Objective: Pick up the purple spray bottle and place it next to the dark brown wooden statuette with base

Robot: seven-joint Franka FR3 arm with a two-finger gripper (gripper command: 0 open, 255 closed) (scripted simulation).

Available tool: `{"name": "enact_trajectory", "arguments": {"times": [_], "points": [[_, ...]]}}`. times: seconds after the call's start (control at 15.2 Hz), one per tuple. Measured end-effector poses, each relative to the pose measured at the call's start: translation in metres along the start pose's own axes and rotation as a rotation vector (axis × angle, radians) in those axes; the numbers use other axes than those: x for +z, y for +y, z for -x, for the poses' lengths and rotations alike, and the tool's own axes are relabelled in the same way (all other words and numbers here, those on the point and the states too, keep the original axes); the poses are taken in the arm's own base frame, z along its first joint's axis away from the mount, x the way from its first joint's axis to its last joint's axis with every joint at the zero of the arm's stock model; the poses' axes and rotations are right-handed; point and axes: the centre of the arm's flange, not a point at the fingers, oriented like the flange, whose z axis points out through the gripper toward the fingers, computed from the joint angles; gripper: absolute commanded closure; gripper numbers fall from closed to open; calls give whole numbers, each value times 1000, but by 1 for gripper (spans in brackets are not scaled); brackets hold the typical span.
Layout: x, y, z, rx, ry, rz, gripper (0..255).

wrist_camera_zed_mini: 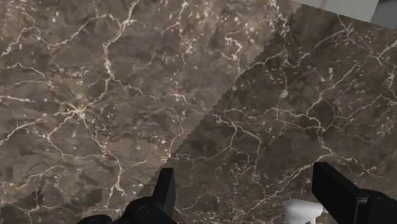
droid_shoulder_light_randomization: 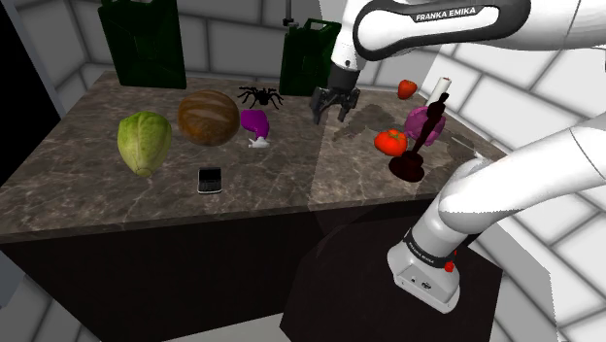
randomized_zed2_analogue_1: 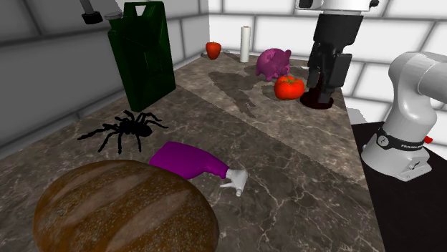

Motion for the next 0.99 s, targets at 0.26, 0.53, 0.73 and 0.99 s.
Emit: {"name": "enact_trajectory", "arguments": {"times": [0.26, 0.53, 0.73, 0.99], "points": [[29, -24, -34, 61, 29, -4, 0], [55, -40, -69, 122, 57, -7, 0], [73, -55, -94, 167, 79, -9, 0], [102, -74, -134, 228, 106, -13, 0]]}}
